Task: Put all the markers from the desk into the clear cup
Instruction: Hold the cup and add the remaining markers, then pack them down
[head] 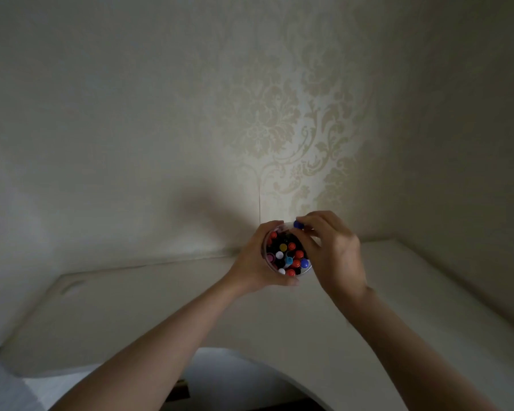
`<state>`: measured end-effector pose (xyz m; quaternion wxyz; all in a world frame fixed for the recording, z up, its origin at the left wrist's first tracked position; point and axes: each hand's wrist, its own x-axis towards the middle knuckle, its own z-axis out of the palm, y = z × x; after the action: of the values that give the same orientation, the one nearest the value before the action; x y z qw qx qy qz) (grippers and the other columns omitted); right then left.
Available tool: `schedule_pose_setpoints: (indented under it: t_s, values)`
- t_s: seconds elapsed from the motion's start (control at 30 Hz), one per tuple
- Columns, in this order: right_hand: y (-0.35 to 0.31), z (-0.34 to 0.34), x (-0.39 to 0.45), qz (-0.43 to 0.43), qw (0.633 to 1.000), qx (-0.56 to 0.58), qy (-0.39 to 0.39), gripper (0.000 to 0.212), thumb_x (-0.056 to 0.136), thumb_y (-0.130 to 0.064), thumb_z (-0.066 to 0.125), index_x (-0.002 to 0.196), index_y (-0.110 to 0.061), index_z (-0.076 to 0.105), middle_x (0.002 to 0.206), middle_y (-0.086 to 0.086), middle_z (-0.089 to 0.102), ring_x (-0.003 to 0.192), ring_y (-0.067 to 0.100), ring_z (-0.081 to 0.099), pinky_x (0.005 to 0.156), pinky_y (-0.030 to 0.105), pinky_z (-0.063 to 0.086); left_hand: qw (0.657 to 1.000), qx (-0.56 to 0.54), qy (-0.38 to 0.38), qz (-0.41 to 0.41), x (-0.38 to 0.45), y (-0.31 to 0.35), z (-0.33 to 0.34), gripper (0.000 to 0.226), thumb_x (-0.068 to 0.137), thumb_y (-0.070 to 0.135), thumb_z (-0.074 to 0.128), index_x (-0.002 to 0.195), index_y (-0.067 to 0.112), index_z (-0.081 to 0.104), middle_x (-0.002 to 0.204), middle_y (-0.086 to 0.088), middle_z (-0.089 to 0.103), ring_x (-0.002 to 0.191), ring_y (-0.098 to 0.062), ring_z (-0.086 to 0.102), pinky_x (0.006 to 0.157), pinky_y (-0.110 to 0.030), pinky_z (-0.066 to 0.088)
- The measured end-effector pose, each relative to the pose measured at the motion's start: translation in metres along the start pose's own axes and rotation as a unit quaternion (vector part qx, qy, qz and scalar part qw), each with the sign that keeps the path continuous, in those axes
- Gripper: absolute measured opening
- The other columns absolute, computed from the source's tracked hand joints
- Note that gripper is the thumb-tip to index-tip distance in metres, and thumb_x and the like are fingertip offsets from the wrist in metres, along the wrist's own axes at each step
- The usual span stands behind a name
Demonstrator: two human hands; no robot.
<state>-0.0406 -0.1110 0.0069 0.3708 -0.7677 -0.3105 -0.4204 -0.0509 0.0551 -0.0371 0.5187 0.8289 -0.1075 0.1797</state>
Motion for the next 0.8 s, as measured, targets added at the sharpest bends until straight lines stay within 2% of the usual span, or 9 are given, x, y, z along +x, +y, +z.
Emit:
schedule_pose_setpoints:
  t_s: [0.07, 0.17, 0.33, 0.4, 0.47, 0.53, 0.6, 0.73, 0.8]
  values:
    - [0.002, 0.004, -0.004, -0.031, 0.999, -0.034, 0.002, 0.017, 0.089, -0.019, 0.061, 0.099, -0.011, 0.071, 0.098, 0.003, 0.069, 0.082, 0.018, 0.067, 0.066, 0.033, 0.056, 1.0, -0.013, 0.01, -0.004, 0.0, -0.004, -0.002, 0.104, 0.049, 0.002, 0.097, 0.137, 0.018, 0.044, 0.127, 0.017, 0.057, 0.118, 0.006, 0.058, 0.095, -0.015, 0.051]
    - [0.001, 0.009, -0.007, -0.054, 0.993, -0.103, 0.001, 0.021, 0.09, -0.027, 0.059, 0.108, -0.021, 0.069, 0.105, -0.005, 0.07, 0.097, 0.018, 0.063, 0.08, 0.038, 0.046, 0.999, -0.033, 0.019, -0.001, 0.0, -0.007, -0.004, 0.106, 0.046, 0.012, 0.098, 0.137, 0.02, 0.044, 0.131, 0.007, 0.059, 0.123, -0.008, 0.06, 0.098, -0.025, 0.053]
    - [-0.009, 0.019, -0.009, -0.063, 0.983, -0.17, -0.012, 0.019, 0.092, -0.033, 0.056, 0.101, -0.024, 0.07, 0.1, -0.01, 0.07, 0.095, 0.015, 0.063, 0.089, 0.044, 0.041, 1.0, -0.014, 0.017, 0.008, 0.0, -0.001, -0.005, 0.096, 0.047, 0.019, 0.095, 0.128, 0.037, 0.046, 0.121, 0.029, 0.061, 0.116, -0.001, 0.063, 0.095, -0.021, 0.053]
    - [-0.012, 0.021, -0.011, -0.053, 0.979, -0.196, -0.024, 0.022, 0.094, -0.034, 0.05, 0.101, -0.025, 0.069, 0.1, -0.01, 0.069, 0.095, 0.014, 0.063, 0.093, 0.045, 0.039, 1.0, -0.016, 0.023, 0.005, 0.0, -0.001, -0.004, 0.094, 0.05, 0.008, 0.094, 0.125, 0.038, 0.046, 0.115, 0.033, 0.063, 0.111, 0.004, 0.064, 0.088, -0.015, 0.052]
    - [-0.017, 0.023, -0.011, -0.044, 0.972, -0.23, -0.037, 0.027, 0.096, -0.034, 0.044, 0.1, -0.024, 0.068, 0.098, -0.01, 0.069, 0.095, 0.015, 0.062, 0.095, 0.045, 0.037, 0.999, -0.016, 0.032, 0.0, 0.002, -0.003, -0.003, 0.093, 0.055, -0.005, 0.092, 0.123, 0.038, 0.046, 0.113, 0.027, 0.064, 0.106, 0.008, 0.064, 0.085, -0.011, 0.05]
    - [-0.02, 0.024, -0.013, -0.041, 0.961, -0.266, -0.065, 0.028, 0.095, -0.031, 0.04, 0.101, -0.023, 0.067, 0.1, -0.008, 0.067, 0.098, 0.017, 0.059, 0.096, 0.047, 0.036, 0.999, -0.018, 0.034, 0.003, 0.002, -0.004, -0.001, 0.093, 0.055, -0.004, 0.093, 0.124, 0.038, 0.045, 0.118, 0.019, 0.062, 0.107, 0.008, 0.063, 0.085, -0.011, 0.05]
    - [-0.018, 0.024, -0.014, -0.041, 0.948, -0.296, -0.106, 0.029, 0.092, -0.029, 0.039, 0.107, -0.023, 0.064, 0.106, -0.007, 0.065, 0.104, 0.019, 0.056, 0.096, 0.049, 0.033, 0.999, -0.015, 0.032, 0.001, 0.002, -0.003, 0.0, 0.095, 0.054, 0.0, 0.094, 0.126, 0.037, 0.044, 0.12, 0.018, 0.06, 0.11, 0.009, 0.061, 0.088, -0.011, 0.05]
    - [-0.013, 0.022, -0.012, -0.002, 0.941, -0.299, -0.159, 0.031, 0.092, -0.041, 0.04, 0.112, -0.028, 0.061, 0.119, -0.003, 0.059, 0.114, 0.025, 0.051, 0.094, 0.053, 0.034, 0.999, -0.035, 0.025, 0.003, 0.001, -0.002, 0.002, 0.095, 0.056, -0.008, 0.092, 0.133, 0.022, 0.044, 0.12, 0.017, 0.06, 0.106, 0.011, 0.062, 0.084, -0.011, 0.051]
    - [-0.011, 0.021, -0.012, 0.016, 0.94, -0.294, -0.174, 0.032, 0.091, -0.046, 0.043, 0.115, -0.032, 0.059, 0.123, 0.002, 0.055, 0.115, 0.028, 0.049, 0.092, 0.055, 0.037, 0.999, -0.043, 0.022, 0.005, 0.0, -0.001, 0.003, 0.095, 0.056, -0.01, 0.091, 0.133, 0.02, 0.044, 0.121, 0.017, 0.058, 0.106, 0.012, 0.062, 0.082, -0.011, 0.051]
